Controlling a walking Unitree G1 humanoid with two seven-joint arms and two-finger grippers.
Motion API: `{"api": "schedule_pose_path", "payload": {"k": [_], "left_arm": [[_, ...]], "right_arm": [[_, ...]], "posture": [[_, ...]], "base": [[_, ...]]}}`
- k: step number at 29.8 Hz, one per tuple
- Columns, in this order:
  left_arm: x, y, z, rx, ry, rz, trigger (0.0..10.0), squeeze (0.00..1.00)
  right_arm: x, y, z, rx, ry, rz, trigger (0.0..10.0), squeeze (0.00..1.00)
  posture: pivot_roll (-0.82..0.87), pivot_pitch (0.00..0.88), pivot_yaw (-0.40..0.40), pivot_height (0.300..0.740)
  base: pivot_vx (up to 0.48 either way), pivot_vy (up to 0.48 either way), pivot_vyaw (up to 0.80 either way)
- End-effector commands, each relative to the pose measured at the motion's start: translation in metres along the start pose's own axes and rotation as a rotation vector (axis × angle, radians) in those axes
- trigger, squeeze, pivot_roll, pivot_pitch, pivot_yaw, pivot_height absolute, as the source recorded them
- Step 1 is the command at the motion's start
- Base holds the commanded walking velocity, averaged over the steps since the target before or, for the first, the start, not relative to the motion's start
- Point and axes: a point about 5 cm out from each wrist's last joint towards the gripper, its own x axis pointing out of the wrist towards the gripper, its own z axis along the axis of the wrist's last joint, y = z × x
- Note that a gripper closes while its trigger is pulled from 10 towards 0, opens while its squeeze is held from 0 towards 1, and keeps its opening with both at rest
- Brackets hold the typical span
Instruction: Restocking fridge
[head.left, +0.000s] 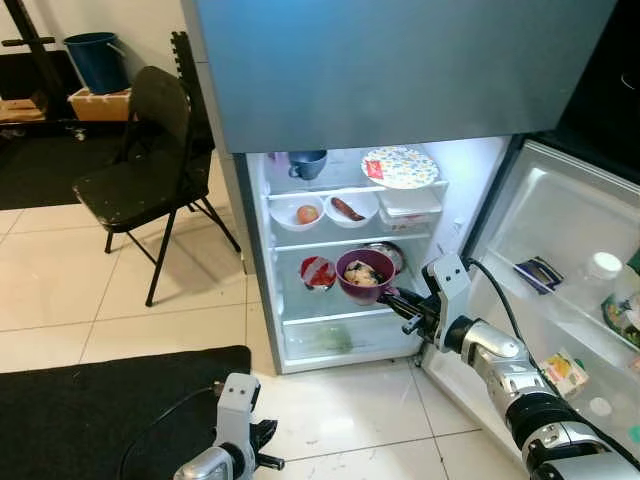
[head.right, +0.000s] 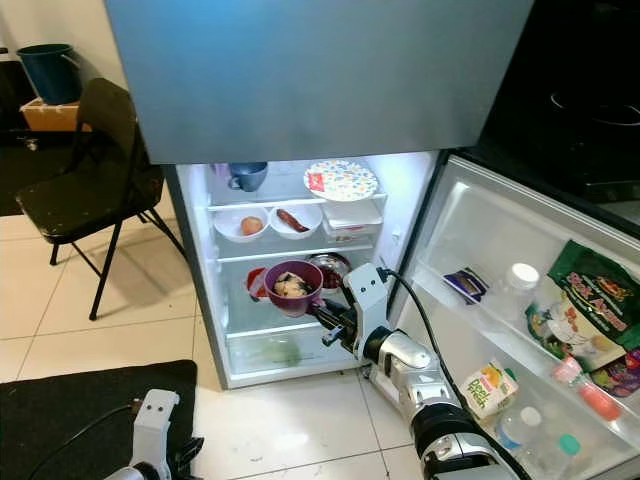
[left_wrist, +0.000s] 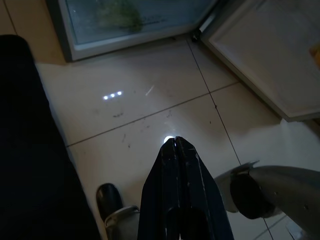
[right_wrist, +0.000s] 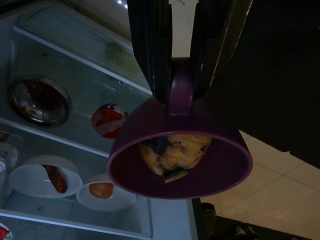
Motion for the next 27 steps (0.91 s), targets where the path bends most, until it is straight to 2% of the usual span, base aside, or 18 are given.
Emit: {"api": "schedule_pose_path", "payload": {"k": [1,10,13,16,17,22,27], "left_arm": [[0.003,-0.003,0.003,0.023,-0.001,-0.005,10.0,0.0],[0.003,-0.002,0.0,-0.027,-0.007,0.053,10.0,0.0],[-0.003,0.006,-0.007,-0.072,-0.001,0.123,10.0,0.0],[-0.005,0.009,-0.009,-0.089,-0.003,0.145,10.0,0.0],[-0.01,0.013,-0.015,-0.105,0.007,0.167,10.0,0.0],[-0.016,0.015,-0.025,-0.111,0.034,0.181,10.0,0.0],[-0.016,0.015,-0.025,-0.118,0.032,0.188,10.0,0.0]], "right_arm": [[0.0,-0.003,0.005,-0.018,-0.025,-0.012,10.0,0.0],[0.0,-0.003,0.011,-0.015,-0.064,0.0,10.0,0.0],[-0.001,-0.003,0.012,-0.013,-0.073,0.011,10.0,0.0],[-0.002,-0.003,0.012,-0.007,-0.083,0.016,10.0,0.0],[-0.004,-0.002,0.014,0.036,-0.122,0.053,10.0,0.0],[-0.003,0.003,0.016,0.029,-0.142,0.09,10.0,0.0],[0.0,0.0,0.017,0.038,-0.13,0.052,10.0,0.0]], "posture": [[0.03,0.0,-0.042,0.74],[0.02,0.0,-0.048,0.74],[0.01,0.0,-0.05,0.74],[0.01,0.0,-0.047,0.74],[0.02,0.0,-0.044,0.74],[0.02,0.0,-0.039,0.74],[0.02,0.0,-0.033,0.74]], "base": [[0.0,0.0,0.0],[0.0,0.0,0.0],[0.0,0.0,0.0],[0.0,0.0,0.0],[0.0,0.0,0.0],[0.0,0.0,0.0],[0.0,0.0,0.0]]}}
